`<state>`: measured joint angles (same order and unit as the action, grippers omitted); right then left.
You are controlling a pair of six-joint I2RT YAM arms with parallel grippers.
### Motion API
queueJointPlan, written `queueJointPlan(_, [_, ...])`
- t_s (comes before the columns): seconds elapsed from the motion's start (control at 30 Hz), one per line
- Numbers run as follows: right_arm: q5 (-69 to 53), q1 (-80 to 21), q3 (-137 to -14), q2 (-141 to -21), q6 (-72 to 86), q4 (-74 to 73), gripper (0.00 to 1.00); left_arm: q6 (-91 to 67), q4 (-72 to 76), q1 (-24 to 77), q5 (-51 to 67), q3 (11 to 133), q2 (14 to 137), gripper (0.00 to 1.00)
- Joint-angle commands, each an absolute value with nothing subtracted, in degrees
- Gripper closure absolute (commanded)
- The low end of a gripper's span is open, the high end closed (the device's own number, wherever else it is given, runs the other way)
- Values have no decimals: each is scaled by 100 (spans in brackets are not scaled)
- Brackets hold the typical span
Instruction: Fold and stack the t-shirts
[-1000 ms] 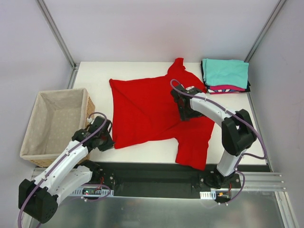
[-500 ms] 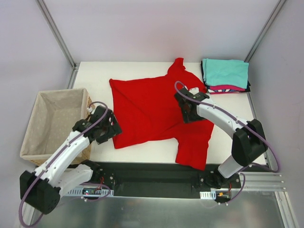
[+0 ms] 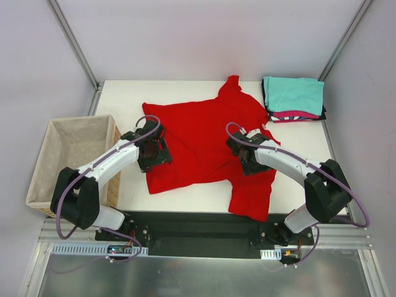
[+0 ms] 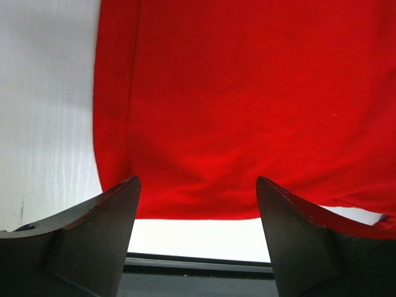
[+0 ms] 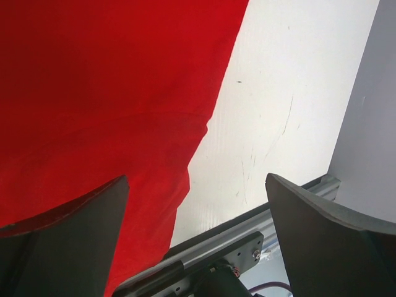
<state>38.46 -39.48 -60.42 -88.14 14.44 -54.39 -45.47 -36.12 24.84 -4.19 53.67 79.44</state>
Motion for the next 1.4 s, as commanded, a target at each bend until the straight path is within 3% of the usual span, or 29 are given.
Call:
queueJointPlan(0.0, [4087, -4025, -5950, -8727, 1696, -5608, 3, -4526, -3358, 2566, -88, 5485, 8209, 25])
queueJointPlan(0.37, [4447, -4131, -5730, -9149, 2003, -5845, 3, -4588, -3076, 2593, -9, 5291, 8516, 27])
queueJointPlan(0.93, [5177, -4483, -6732, -11100, 2663, -6882, 3, -4403, -2962, 2470, -220, 5528, 9070, 26])
queueJointPlan(1.37, [5344, -4474, -6856, -11522, 2804, -7329, 3, -4333, -2531, 1600, 113, 5142, 9571, 28])
